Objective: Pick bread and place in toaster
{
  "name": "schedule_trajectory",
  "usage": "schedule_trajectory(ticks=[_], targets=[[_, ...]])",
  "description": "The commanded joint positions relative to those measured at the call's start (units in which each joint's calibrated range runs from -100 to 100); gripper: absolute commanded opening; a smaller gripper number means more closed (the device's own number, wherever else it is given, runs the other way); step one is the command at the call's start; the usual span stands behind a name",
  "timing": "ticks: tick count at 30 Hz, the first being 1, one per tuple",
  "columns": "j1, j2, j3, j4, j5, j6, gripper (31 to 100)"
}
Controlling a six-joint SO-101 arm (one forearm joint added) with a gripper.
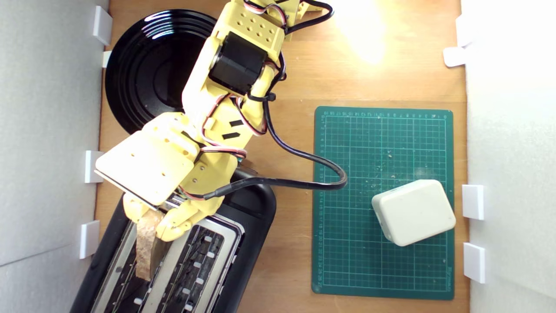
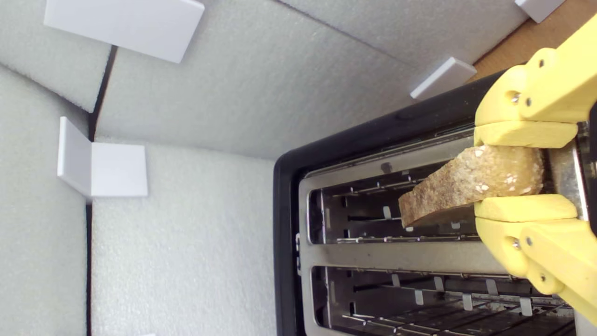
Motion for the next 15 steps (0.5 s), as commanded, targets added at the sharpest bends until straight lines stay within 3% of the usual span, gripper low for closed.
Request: schedule_trajectory(ticks=[1, 8, 11, 15], targets=[[0.05, -0.31, -0.62, -0.55, -0.33, 1.09, 65.6], [-0.6, -2.3, -0.71, -0.64, -0.33, 2.6, 66.2], [-0.6, -4.47, -0.71, -3.54, -0.24, 2.81, 67.2], [-0.6, -5.72, -0.62, -4.72, -0.16, 4.12, 79.2]])
